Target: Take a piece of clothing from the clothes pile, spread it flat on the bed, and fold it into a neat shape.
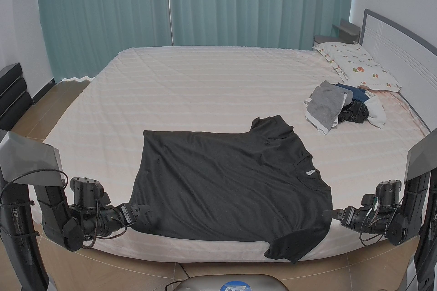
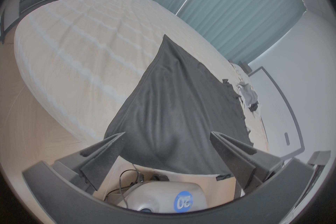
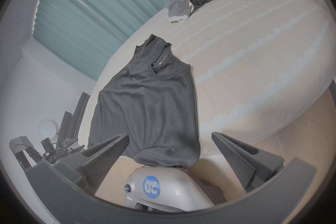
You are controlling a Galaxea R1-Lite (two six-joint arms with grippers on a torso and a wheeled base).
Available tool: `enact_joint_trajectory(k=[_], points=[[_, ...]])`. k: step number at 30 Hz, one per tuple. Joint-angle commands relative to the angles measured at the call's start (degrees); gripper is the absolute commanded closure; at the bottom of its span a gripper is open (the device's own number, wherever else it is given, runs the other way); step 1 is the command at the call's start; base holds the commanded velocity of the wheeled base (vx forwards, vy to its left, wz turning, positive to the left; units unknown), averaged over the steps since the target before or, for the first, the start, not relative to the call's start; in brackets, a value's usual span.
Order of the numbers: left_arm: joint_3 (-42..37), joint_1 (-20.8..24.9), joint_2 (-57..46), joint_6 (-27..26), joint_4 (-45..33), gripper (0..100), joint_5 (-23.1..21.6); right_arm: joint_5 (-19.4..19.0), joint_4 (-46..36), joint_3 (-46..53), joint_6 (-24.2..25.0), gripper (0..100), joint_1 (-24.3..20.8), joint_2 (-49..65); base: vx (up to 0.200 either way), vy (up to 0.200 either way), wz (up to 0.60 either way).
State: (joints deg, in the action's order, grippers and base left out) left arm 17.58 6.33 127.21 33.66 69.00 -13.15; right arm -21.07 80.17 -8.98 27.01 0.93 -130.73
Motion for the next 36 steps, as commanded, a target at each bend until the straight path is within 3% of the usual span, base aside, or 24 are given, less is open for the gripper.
enact_joint_trajectory(k=[1, 14, 35, 36], points=[[-2.2, -2.46, 1.9, -3.34, 0.52, 0, -1.79, -0.29, 3.95, 3.1, -0.74, 0, -0.22, -6.11, 0.0, 0.0, 0.0], [-0.18, -4.31, 7.0, -8.17, 1.67, 0, -1.79, -0.29, 6.67, 3.97, -0.74, 0, -1.45, -7.7, 0.0, 0.0, 0.0], [5.1, -3.16, 9.9, -9.75, 1.14, 0, -1.35, -0.2, 6.67, 3.71, -0.74, 0, -1.45, -7.78, 0.0, 0.0, 0.0], [5.01, -3.16, 9.9, -9.84, 1.14, 100, -1.35, -0.2, 6.67, 3.71, -0.74, 0, -1.45, -7.78, 0.0, 0.0, 0.0]])
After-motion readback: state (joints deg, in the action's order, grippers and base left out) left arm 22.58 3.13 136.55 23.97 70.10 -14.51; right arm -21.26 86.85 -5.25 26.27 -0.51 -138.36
